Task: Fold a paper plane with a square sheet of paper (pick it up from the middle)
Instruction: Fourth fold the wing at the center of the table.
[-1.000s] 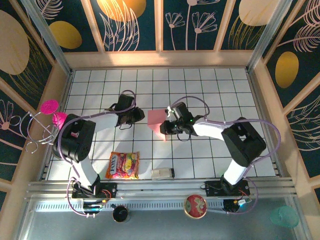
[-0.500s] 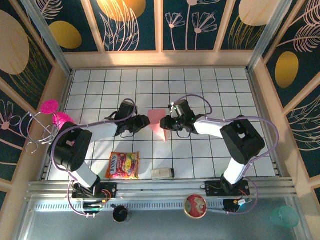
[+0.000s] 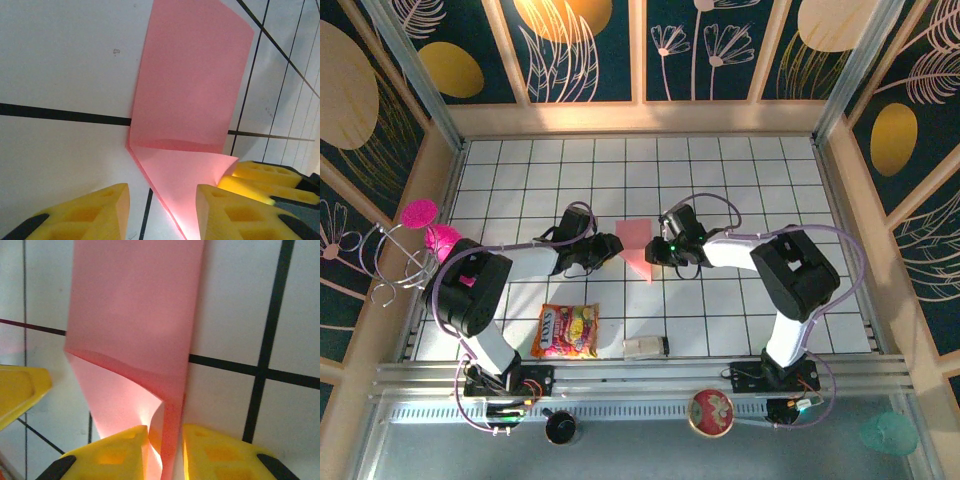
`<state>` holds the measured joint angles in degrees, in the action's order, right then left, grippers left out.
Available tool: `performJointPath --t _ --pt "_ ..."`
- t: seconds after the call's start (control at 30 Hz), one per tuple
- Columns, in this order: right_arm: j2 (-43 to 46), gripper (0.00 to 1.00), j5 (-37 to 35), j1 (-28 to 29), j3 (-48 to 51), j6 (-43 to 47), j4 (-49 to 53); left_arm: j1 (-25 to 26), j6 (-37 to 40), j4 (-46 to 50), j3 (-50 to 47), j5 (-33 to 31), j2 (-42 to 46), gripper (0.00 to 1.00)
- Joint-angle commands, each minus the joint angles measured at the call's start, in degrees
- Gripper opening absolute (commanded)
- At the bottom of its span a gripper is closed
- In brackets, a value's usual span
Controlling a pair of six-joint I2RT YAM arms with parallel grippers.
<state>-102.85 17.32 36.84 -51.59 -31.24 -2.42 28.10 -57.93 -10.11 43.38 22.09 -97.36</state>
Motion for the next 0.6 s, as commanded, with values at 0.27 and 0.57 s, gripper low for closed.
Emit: performJointPath --t 0.27,0.57 --pt "-3.0 0.16 -2.12 -0.09 -2.74 1.66 2.61 0.36 -0.6 -0.86 1.57 1.55 -3.83 0.3" --pt "-3.84 0.12 -2.29 -0.1 -2.72 1.98 2.85 0.43 -0.44 -2.54 2.74 2.78 -4.06 0.23"
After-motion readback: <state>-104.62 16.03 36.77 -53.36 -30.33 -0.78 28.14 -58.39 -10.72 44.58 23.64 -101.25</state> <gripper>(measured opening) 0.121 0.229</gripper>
